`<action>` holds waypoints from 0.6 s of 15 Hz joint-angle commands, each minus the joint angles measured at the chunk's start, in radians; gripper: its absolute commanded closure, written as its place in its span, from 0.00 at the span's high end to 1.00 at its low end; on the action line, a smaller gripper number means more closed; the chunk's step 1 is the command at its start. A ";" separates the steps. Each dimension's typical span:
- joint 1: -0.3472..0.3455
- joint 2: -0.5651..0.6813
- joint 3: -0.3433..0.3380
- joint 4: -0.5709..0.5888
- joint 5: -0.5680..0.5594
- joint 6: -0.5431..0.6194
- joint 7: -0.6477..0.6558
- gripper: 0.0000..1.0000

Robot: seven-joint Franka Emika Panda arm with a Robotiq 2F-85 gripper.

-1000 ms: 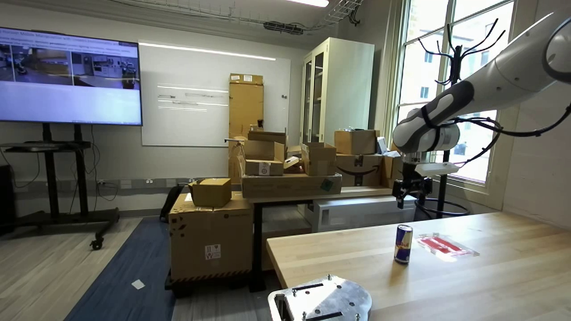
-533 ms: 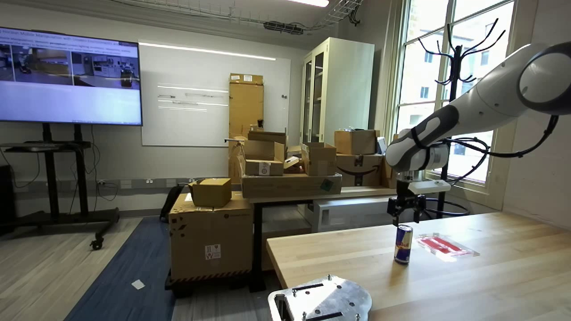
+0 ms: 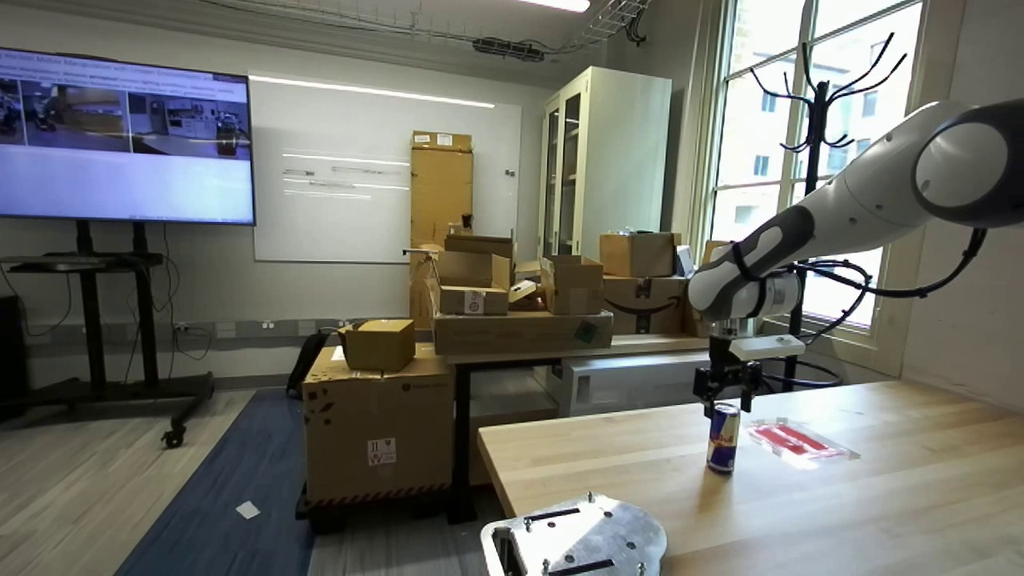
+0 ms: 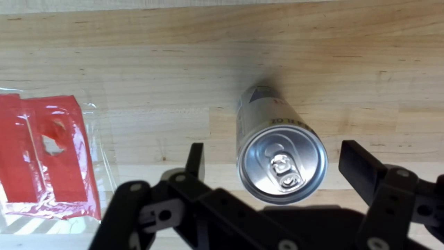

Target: Move the can to the left

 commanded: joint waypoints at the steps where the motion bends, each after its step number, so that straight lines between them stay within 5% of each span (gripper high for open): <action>1: -0.027 0.030 0.030 0.056 0.005 -0.046 -0.016 1.00; 5: -0.030 0.041 0.033 0.062 0.006 -0.047 -0.020 1.00; 6: -0.031 0.042 0.033 0.061 0.005 -0.043 -0.022 0.84; 9: -0.035 0.040 0.034 0.058 0.005 -0.038 -0.026 0.58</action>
